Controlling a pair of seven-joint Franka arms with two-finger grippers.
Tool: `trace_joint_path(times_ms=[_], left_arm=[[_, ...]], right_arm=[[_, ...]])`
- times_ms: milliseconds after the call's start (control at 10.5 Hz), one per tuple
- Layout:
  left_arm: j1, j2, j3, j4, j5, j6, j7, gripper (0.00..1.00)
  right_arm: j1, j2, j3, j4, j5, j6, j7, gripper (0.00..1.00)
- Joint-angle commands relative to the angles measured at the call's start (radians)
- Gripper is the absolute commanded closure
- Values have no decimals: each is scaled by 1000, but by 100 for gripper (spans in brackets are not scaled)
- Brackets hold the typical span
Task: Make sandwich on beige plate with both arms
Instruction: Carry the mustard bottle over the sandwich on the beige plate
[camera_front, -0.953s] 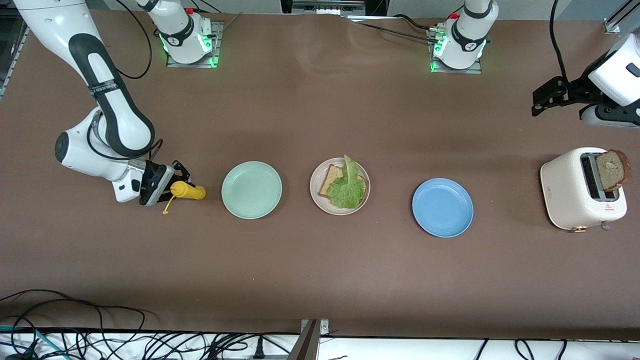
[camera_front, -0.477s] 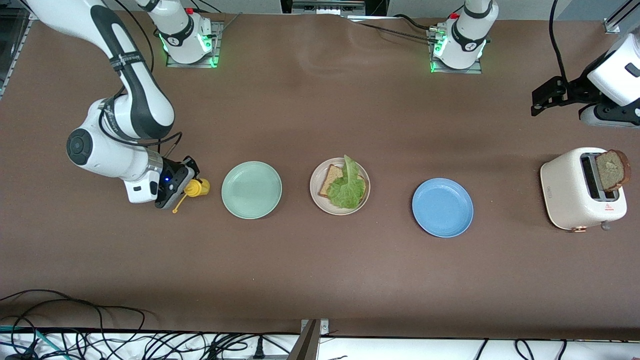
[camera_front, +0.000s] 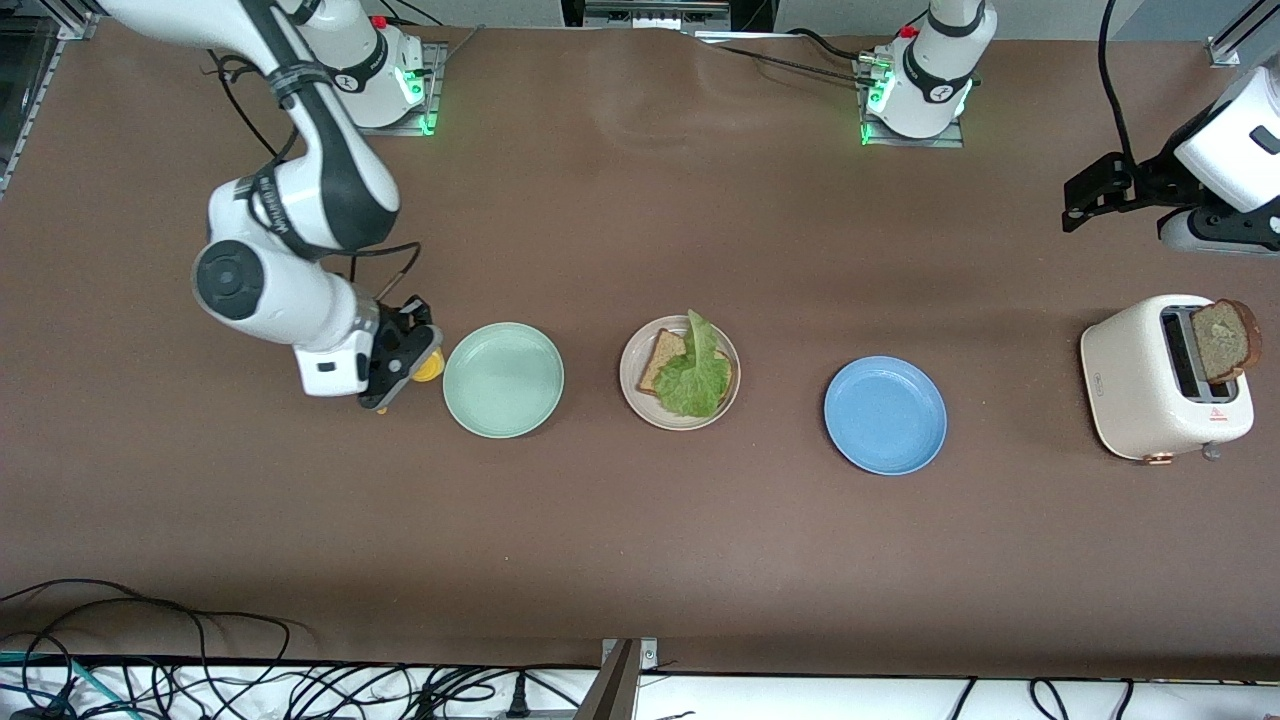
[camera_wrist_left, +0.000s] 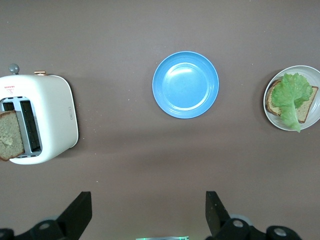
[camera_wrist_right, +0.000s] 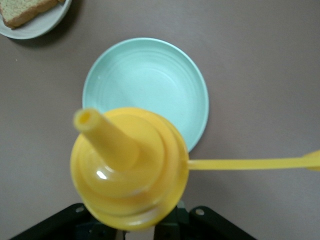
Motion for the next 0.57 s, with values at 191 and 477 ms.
trace_joint_path(times_ms=[191,477], left_arm=[[-3,-6,-1,11,2,-15,-8,0],[-3,-6,0,11,2,-15,-8,0]], right_arm=[[190,50,10,127,-135,-112,240,100],[321,142,-1,236,-208,-167,369,100]])
